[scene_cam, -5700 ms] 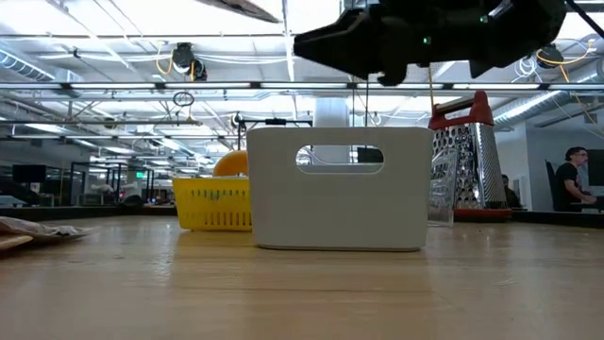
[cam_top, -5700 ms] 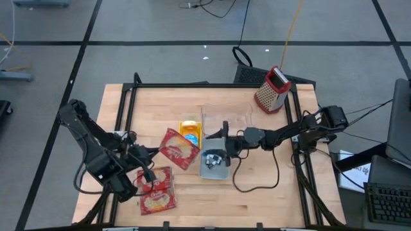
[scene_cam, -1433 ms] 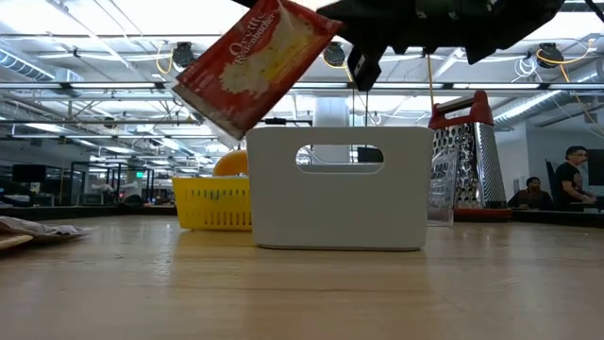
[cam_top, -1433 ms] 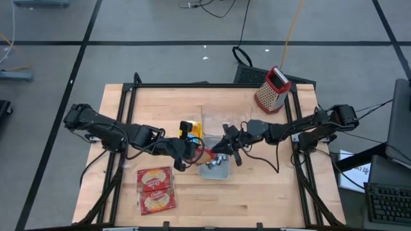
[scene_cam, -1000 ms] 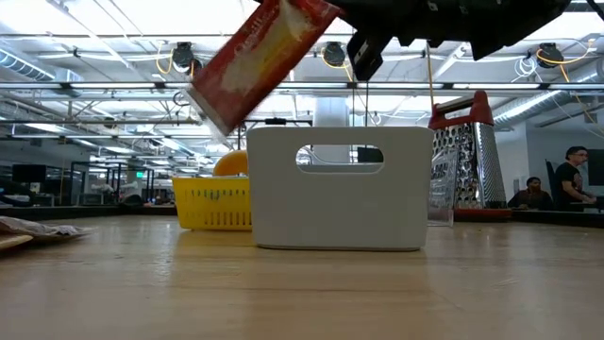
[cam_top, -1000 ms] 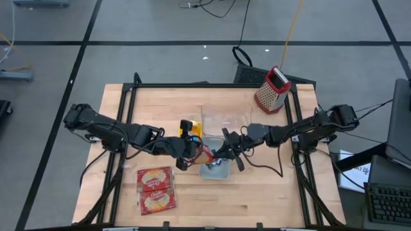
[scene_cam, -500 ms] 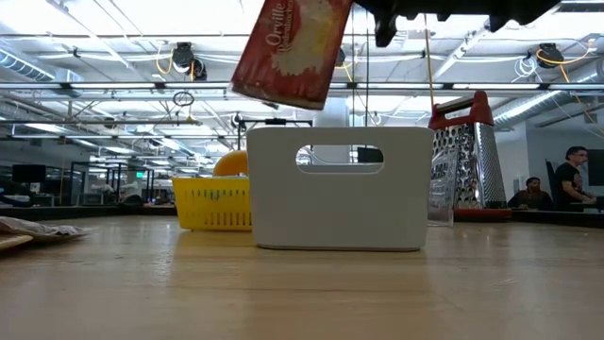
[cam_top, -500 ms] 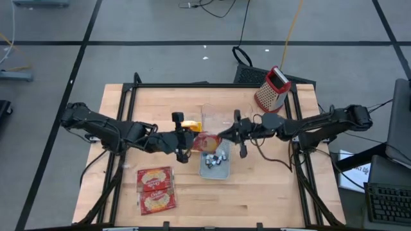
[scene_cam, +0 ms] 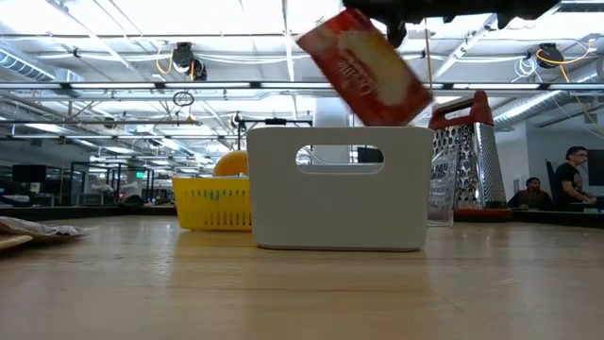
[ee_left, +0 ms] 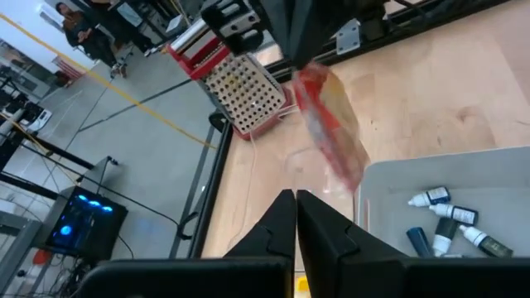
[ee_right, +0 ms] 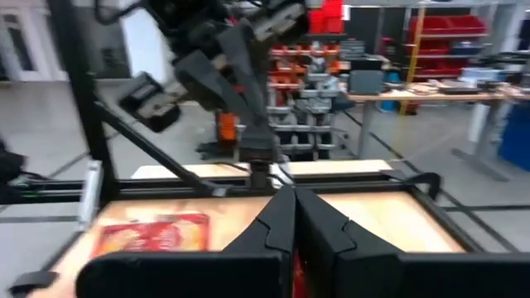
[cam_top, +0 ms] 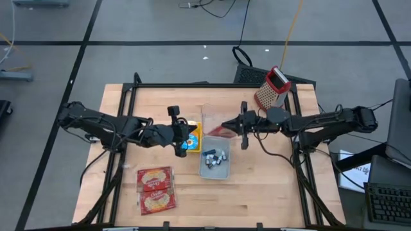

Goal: Pick & Place Food Item
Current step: Put the top red popcorn bag into the transparent bin

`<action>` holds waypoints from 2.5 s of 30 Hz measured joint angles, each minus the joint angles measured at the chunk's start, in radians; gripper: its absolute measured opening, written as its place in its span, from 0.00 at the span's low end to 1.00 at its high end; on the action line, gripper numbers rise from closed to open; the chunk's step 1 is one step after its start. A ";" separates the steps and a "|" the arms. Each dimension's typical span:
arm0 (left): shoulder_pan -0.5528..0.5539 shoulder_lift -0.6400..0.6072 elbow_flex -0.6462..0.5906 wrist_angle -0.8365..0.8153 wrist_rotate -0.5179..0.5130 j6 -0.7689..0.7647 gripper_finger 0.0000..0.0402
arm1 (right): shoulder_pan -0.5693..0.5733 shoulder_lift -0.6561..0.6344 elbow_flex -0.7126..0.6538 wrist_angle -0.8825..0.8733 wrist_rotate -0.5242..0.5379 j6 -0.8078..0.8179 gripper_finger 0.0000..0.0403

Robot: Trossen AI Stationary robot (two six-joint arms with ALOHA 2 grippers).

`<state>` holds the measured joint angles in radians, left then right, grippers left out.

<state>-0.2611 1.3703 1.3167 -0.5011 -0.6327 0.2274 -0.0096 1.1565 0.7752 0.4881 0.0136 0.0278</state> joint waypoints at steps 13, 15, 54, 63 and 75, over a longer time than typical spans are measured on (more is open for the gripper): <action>0.013 0.001 0.000 0.005 0.048 -0.040 0.05 | -0.098 -0.004 0.000 -0.040 0.046 -0.044 0.00; 0.013 0.001 0.000 0.003 0.056 -0.048 0.05 | -0.118 -0.007 0.000 -0.039 0.043 -0.044 0.00; 0.071 0.005 0.000 -0.102 0.060 -0.170 0.05 | -0.200 -0.147 0.001 -0.703 -0.099 -0.284 0.00; 0.083 0.005 -0.001 -0.098 0.060 -0.185 0.05 | -0.201 0.056 0.003 -0.534 -0.090 -0.440 0.00; 0.083 0.005 -0.001 -0.101 0.060 -0.188 0.05 | -0.199 0.234 0.003 -0.407 -0.089 -0.517 0.11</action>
<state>-0.1780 1.3754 1.3155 -0.6018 -0.5732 0.0395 -0.2085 1.3903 0.7779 0.0807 -0.0757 -0.4892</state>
